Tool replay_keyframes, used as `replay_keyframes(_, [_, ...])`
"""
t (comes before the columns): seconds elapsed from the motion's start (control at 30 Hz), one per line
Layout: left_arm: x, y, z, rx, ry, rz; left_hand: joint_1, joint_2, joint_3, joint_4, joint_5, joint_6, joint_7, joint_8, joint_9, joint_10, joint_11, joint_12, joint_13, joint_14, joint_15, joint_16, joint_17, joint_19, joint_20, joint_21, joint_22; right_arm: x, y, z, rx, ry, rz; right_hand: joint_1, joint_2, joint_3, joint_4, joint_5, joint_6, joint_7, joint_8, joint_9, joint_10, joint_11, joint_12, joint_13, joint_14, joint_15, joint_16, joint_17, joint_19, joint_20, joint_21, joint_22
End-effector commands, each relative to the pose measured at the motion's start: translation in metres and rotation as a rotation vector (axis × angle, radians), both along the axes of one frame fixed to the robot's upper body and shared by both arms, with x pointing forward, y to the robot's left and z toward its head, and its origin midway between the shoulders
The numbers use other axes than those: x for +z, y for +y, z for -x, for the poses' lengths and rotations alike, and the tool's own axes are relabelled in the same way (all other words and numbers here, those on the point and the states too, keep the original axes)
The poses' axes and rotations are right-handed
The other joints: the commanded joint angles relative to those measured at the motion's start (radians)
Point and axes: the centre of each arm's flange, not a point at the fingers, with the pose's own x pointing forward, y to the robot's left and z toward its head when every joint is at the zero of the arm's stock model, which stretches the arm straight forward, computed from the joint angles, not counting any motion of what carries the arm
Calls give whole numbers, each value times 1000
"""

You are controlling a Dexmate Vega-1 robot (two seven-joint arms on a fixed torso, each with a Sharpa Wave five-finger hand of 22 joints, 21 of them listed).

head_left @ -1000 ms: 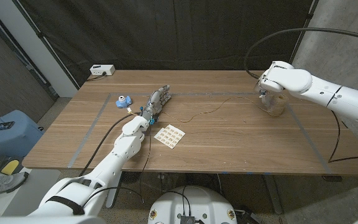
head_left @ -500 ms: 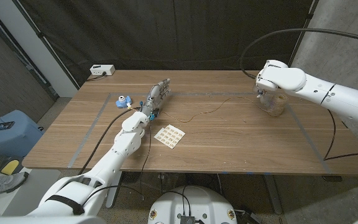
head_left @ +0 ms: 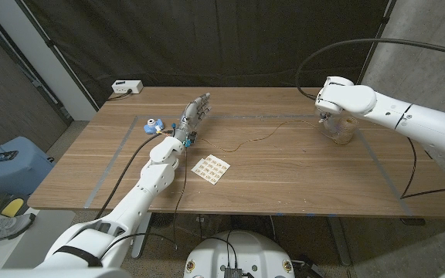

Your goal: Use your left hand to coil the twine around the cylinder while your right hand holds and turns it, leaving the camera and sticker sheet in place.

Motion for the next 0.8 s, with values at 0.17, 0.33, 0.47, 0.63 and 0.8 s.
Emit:
replay_keyframes(0.17, [0, 6, 4, 5, -11, 21, 13, -3, -2, 0, 11, 12, 3, 1, 4, 13, 2, 7, 6, 6, 9, 5, 3, 10, 0, -3, 3, -12, -4, -7, -25, 35, 68, 4, -10, 7, 2, 8, -6, 7, -1, 5, -3, 8, -2, 5, -8, 1, -4, 3, -7, 7, 4, 2])
replay_keyframes(0.33, [0, 7, 4, 6, -10, 19, 13, -3, -2, -1, 11, 16, 5, 2, 4, 14, 2, 7, 6, 6, 8, 5, 3, 11, -1, -2, 3, -15, -8, -11, -40, 37, 72, 3, -9, 8, 3, 8, -5, 8, 0, 6, -1, 11, -1, 6, -5, 0, -2, 4, -7, 8, 5, 2])
replay_keyframes(0.47, [-1, 6, 3, 3, -8, 17, 14, -3, -2, -2, 11, 30, 10, 7, 4, 18, 2, 8, 6, 9, 9, 6, 3, 12, -1, -2, 3, -15, -10, -13, -40, 36, 76, 2, -9, 8, 4, 8, -5, 6, 1, 6, -1, 11, -1, 7, -2, 0, -1, 4, -7, 9, 5, 2])
replay_keyframes(0.63, [1, 4, 2, -3, -8, 12, 14, -3, -2, -3, 12, 44, 16, 11, 4, 22, 0, 9, 6, 12, 8, 6, 3, 16, -1, -1, 3, -17, -14, -18, -44, 40, 85, 1, -9, 8, 4, 9, -2, 6, 2, 7, 0, 10, -1, 8, -2, 0, 0, 4, -6, 9, 6, 2])
replay_keyframes(0.8, [4, 4, 2, -3, -10, 5, 15, -3, -2, -4, 12, 56, 22, 14, 5, 24, 3, 10, 6, 16, 8, 7, 3, 17, -2, -1, 3, -16, -20, -23, -55, 31, 92, 1, -9, 9, 4, 9, 0, 7, 3, 7, 1, 9, -1, 8, 1, -2, 1, 4, -2, 9, 8, 2])
